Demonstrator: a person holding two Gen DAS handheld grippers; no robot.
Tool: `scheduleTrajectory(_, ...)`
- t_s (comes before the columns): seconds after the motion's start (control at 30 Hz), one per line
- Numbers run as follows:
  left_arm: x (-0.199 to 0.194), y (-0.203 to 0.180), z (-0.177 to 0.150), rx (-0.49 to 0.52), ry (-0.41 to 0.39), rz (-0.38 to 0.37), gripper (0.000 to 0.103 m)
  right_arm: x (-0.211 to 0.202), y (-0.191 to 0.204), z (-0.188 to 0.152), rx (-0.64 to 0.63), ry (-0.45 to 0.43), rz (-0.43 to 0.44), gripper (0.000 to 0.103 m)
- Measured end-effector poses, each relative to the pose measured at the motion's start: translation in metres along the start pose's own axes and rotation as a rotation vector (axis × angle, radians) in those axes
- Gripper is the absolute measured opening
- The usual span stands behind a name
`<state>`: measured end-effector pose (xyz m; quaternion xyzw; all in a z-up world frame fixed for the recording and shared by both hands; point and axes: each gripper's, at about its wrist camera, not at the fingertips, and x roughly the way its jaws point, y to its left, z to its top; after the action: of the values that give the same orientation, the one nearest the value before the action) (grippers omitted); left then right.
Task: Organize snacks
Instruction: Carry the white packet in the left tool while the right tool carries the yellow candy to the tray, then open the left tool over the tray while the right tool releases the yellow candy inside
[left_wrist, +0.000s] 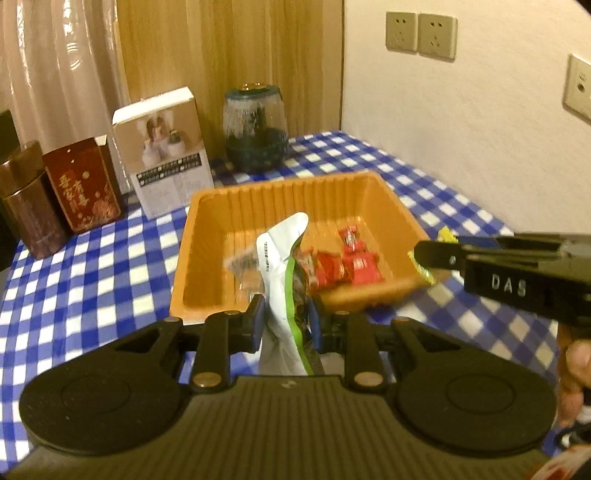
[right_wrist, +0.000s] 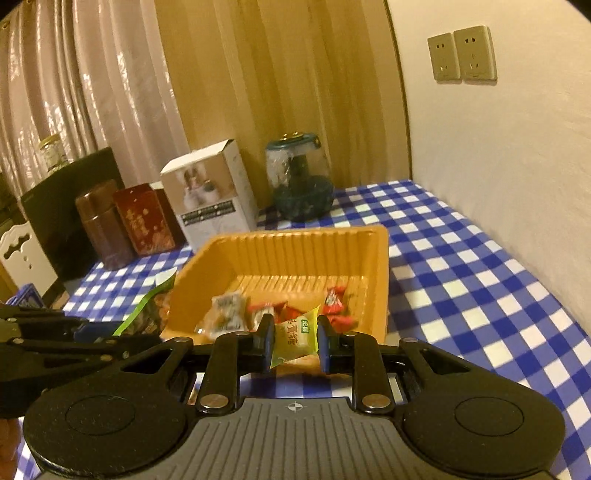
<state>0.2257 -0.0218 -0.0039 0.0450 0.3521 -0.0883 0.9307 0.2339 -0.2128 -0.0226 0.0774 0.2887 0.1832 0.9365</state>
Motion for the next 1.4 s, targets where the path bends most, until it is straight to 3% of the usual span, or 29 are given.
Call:
scheduleTrajectory(0.37,0.056,0.003,0.031,0.003,0.016,0.027,0.022,0.045,-0.014,0.017,0.016,0.009,-0.03,0.024)
scheduleTrajectory(0.63,0.082,0.01,0.034,-0.009,0.045,0.046,0.022,0.068,-0.018,0.018,0.021,0.038,-0.041,0.024)
scheduleTrajectory(1.4,0.085,0.024,0.042,-0.047,0.02,0.083,0.03,0.082,-0.015,0.016,0.008,0.078,-0.047,0.024)
